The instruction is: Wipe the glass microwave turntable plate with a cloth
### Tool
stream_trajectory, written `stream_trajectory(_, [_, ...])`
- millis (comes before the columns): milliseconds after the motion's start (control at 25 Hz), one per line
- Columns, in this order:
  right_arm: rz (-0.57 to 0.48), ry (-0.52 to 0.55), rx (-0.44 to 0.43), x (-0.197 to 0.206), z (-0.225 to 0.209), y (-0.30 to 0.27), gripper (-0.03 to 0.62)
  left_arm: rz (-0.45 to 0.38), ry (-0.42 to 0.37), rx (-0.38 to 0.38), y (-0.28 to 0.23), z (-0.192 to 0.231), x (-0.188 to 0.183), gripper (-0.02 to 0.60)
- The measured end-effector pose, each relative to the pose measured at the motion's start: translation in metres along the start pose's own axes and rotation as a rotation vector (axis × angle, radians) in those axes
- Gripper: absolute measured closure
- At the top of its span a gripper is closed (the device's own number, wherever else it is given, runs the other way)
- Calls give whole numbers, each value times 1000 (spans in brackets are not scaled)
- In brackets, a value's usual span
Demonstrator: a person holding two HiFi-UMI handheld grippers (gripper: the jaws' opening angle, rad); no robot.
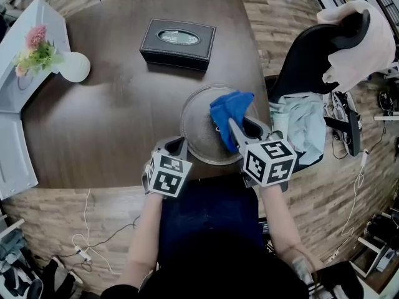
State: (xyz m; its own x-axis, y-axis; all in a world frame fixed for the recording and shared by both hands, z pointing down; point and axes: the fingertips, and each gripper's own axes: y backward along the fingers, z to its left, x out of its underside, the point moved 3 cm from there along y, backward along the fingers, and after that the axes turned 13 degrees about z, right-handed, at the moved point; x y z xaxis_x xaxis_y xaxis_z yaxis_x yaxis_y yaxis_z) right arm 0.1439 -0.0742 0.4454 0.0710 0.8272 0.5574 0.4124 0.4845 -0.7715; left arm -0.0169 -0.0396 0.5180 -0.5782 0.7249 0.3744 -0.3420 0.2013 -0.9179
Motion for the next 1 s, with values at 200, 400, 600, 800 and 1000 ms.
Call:
stream_trajectory(200, [96,65,-117,30,52,-22,526,6,1,3,0,0,1,578])
stream_trajectory(400, [152,90,-183,50,81,-37,528,-3,-1,4,1,0,0,578])
stream_trajectory(600, [244,136,-200,79,96,-58,528,1,-5,2,0,0,0,578])
stream_trajectory(800, [253,201,-187,84,100,-64,530,0,-5,2,0,0,0,578])
stream_trajectory(1000, [256,167,-161,83,85,-63,530,-3,-10,3,1,-1,-1,578])
